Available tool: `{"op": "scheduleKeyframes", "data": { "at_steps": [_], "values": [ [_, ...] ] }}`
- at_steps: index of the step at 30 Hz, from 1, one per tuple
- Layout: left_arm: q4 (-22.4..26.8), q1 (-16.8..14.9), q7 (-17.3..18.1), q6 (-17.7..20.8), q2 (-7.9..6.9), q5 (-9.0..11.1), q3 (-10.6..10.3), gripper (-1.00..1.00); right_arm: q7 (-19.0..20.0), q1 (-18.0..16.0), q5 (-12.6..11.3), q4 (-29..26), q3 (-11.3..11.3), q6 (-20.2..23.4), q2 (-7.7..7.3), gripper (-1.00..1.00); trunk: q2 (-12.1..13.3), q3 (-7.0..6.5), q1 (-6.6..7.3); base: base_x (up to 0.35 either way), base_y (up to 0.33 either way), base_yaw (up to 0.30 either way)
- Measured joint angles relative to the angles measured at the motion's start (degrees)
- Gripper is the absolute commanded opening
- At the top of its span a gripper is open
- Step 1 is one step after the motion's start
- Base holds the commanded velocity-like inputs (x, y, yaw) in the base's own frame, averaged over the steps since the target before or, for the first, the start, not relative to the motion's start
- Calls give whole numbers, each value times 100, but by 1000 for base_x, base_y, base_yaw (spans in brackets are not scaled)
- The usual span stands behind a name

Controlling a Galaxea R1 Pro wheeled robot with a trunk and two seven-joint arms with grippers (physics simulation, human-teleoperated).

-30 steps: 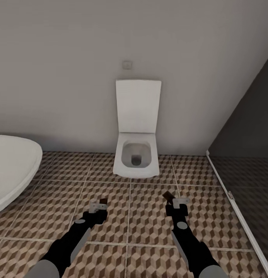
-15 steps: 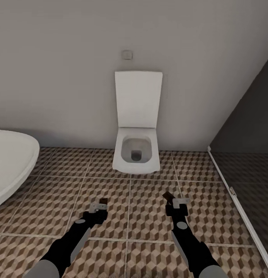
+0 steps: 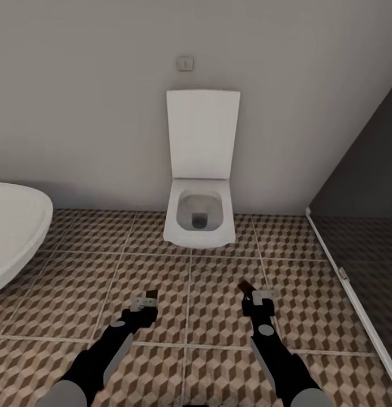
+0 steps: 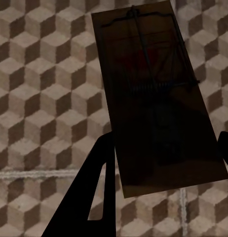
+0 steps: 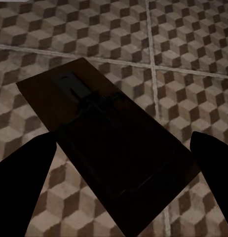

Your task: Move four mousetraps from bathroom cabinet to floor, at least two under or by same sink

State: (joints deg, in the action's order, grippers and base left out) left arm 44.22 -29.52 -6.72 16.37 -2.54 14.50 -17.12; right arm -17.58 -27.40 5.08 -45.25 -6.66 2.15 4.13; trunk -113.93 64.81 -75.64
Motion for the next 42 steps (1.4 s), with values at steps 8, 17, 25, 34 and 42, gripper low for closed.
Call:
{"op": "scheduleKeyframes", "data": {
  "at_steps": [8,17,25,34,42],
  "values": [
    [2,0,0,0,-1,0,2,-100,0,0,0,1,0,0,0,-100,-321,218,-176,0,0,0],
    [1,-1,0,0,0,0,0,-100,3,0,0,-1,0,0,0,-100,-682,463,-373,0,0,0],
    [-1,1,0,0,0,0,1,-100,6,0,0,1,0,0,0,-100,-1003,680,-549,0,0,0],
    [17,-2,0,-4,0,-2,0,-100,9,0,0,10,0,0,0,-100,-1364,925,-747,0,0,0],
    [377,1,27,-53,-27,-40,-9,-100,70,0,27,57,-6,-30,-8,-100,-1405,986,-769,0,0,0]
  ]
}}
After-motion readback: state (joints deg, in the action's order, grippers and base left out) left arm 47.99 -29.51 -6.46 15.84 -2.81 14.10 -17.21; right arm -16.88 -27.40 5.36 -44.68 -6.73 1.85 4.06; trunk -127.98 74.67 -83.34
